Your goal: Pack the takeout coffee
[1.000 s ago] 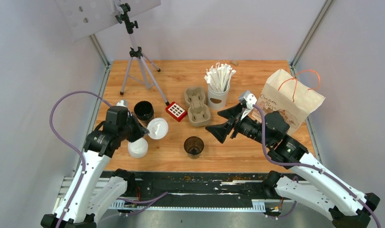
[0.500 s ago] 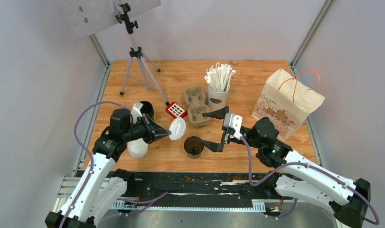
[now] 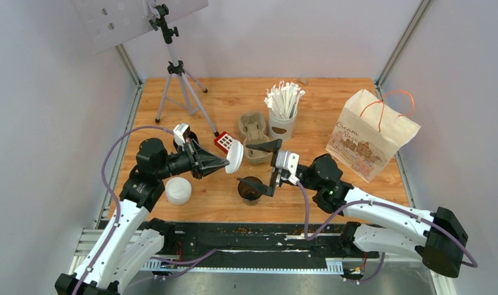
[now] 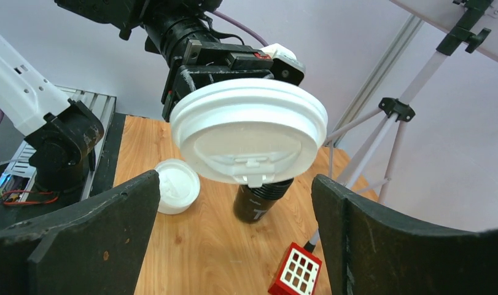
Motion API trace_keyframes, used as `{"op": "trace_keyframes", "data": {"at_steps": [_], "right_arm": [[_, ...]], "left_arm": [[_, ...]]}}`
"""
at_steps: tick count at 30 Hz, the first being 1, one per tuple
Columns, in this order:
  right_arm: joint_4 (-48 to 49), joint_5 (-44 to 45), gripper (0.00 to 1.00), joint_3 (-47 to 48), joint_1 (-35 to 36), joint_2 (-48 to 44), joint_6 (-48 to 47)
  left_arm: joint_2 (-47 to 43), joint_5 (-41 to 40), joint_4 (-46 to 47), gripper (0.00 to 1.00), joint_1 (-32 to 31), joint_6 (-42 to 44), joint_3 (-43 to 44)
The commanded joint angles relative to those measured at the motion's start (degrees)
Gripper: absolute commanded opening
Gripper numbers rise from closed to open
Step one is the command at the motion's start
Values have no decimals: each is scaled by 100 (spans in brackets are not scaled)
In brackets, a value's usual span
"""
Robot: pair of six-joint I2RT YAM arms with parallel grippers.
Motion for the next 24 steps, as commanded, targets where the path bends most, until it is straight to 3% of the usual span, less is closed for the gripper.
{"op": "trace_keyframes", "data": {"at_steps": [1,8,16,24], "right_arm": [[872,-85,92,379,102,296,-66],[1195,-3,93,414,211,482,-108],[1163,170,82,362,273,412,-174],[1091,222,78,386,306,457,-168]], "left_arm": [[-72,114,506,0,-218,-329,192],[-53,-86,586,0,-502,-454,201],[-49,-198,686,0,-578,-623,148],[-104,-245,821,0,-588,-834,53]]}}
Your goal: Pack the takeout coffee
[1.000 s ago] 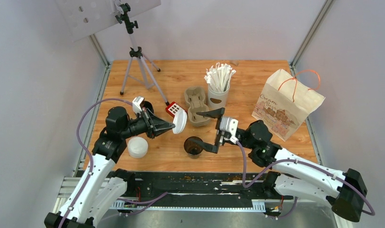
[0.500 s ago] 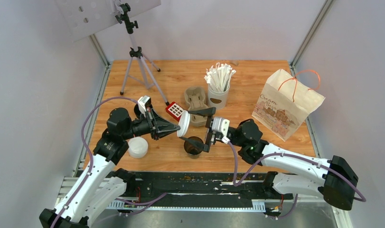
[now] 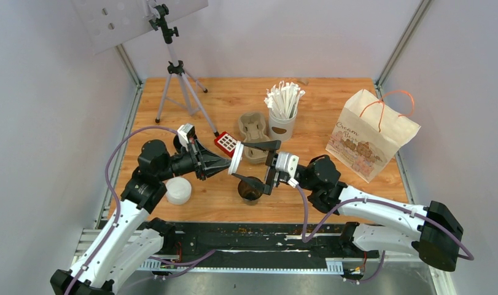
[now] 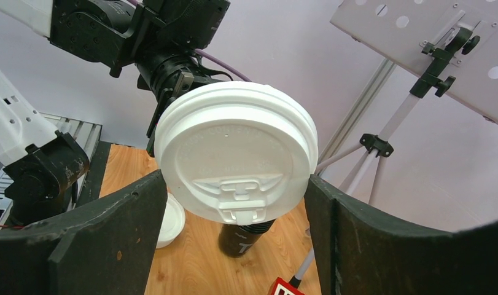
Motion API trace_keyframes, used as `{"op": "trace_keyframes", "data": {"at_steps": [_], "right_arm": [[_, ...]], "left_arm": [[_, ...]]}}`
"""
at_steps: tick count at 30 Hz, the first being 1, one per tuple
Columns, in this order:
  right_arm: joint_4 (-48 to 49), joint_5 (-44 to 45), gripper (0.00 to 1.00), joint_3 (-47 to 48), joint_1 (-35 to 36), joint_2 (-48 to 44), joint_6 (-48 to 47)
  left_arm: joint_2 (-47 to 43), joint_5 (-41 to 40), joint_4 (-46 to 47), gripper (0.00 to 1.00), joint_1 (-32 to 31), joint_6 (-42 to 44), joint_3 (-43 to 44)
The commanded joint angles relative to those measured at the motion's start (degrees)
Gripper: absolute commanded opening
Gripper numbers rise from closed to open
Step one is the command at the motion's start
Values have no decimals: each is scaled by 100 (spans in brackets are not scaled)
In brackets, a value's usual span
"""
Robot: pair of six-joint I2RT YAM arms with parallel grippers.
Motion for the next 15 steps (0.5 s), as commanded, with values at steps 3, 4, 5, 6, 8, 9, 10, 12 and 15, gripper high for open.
{"op": "trace_keyframes", "data": {"at_steps": [3,4,5,6,8,9,10,12,15], "right_arm": [[120,34,76,251,74,-6,-11],[112,34,75,258,82,9,8],[92,42,75,266,87,24,23],[67,66,75,275,90,24,41],[22,164,75,270,100,26,118],[-8,225,75,266,100,9,161],[-70,286,75,257,96,-16,211],[-334,455,75,273,100,-112,329],[-1538,1135,75,357,100,-491,869]], "left_arm": [[-140,-91,256,1,-31,-113,44],[-147,-109,224,4,-31,-86,46],[-150,-132,164,9,-31,-35,61],[-155,-166,-47,14,-31,69,107],[-149,-275,-483,25,-31,461,258],[-144,-327,-679,32,-27,615,340],[-136,-368,-816,39,-31,744,401],[-123,-500,-1058,51,-31,992,503],[-96,-1098,-1945,75,-31,1954,768]]}}
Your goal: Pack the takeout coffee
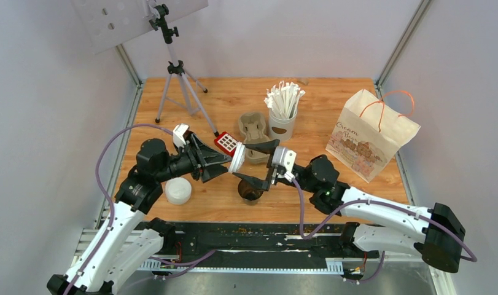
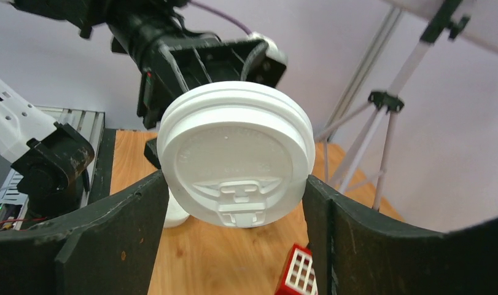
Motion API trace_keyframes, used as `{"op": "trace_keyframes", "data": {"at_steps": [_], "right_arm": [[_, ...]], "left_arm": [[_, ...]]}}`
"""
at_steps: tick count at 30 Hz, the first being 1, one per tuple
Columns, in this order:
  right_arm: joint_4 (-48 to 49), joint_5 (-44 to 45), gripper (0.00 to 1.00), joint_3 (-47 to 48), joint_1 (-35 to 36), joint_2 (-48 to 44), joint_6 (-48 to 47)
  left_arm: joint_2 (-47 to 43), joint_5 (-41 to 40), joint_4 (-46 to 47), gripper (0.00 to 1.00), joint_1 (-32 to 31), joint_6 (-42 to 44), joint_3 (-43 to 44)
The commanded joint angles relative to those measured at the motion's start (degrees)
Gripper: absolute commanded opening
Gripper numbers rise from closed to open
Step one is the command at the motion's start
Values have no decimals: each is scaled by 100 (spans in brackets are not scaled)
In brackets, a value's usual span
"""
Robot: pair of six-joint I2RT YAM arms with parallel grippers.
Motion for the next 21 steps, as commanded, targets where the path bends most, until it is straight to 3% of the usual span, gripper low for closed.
{"op": "trace_keyframes", "data": {"at_steps": [1,6,13,17,21], "right_arm": [[-1444,828,75,400,30,-523,826],[-4542,1832,75,1327,29,-649,1945],[-7527,2428,75,2517,32,-165,3042],[-8738,2532,75,3285,39,531,3545],[-9620,2388,75,4012,61,1382,3802]], "left_arm": [[31,-718,-1111,79,-16,1348,472],[389,-1682,-2383,98,-16,2890,927],[529,-3708,-3966,100,-17,4538,1714],[190,-4677,-4194,100,-16,5066,1809],[-303,-4889,-3993,100,-16,5258,1519]]}}
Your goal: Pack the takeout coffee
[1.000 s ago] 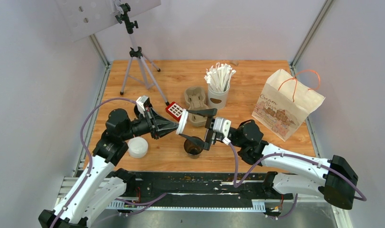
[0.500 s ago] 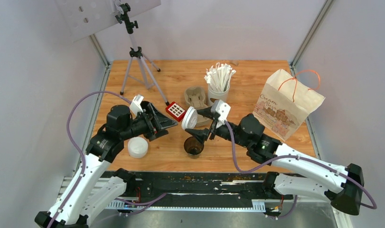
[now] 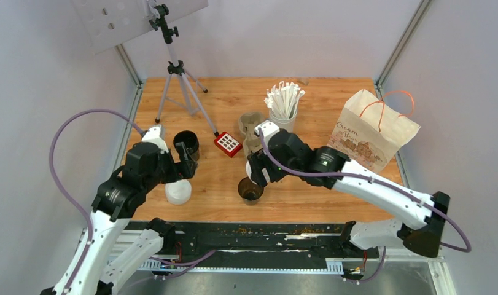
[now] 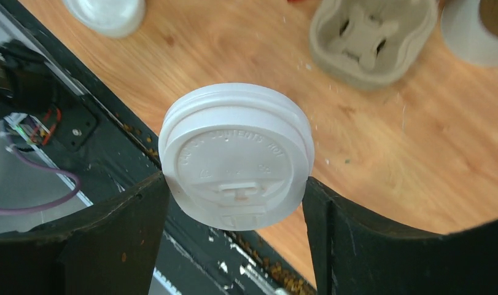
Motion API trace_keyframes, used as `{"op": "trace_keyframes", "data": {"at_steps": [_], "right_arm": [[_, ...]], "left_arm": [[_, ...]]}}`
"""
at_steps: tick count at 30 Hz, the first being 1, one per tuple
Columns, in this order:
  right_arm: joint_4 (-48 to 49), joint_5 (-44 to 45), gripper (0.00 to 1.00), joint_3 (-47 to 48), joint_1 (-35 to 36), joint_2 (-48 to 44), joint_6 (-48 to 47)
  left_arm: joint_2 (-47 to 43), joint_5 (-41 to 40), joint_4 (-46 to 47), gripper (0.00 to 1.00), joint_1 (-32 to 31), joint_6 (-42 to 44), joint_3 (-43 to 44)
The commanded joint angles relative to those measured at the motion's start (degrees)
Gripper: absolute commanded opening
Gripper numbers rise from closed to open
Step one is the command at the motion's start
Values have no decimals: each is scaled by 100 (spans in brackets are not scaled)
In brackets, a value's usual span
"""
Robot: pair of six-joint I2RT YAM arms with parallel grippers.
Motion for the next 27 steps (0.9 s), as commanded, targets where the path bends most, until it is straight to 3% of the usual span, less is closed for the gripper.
{"op": "trace_keyframes", "data": {"at_steps": [1,6,12,27], "right_arm": [[-1636,-11,76,887,57,815,636],[-2474,-144,76,1637,96,1796,756],[-2598,-351,77,2020,97,2490,685],[-2479,-556,78,2471,96,3535,544]], "left_arm": [[-549,-749,14,100,-16,647,-240],[-1250,-996,282,100,-16,827,-751],[-1924,-1102,494,100,-16,782,-1012],[-1989,-1250,419,100,-14,737,-1046]]}}
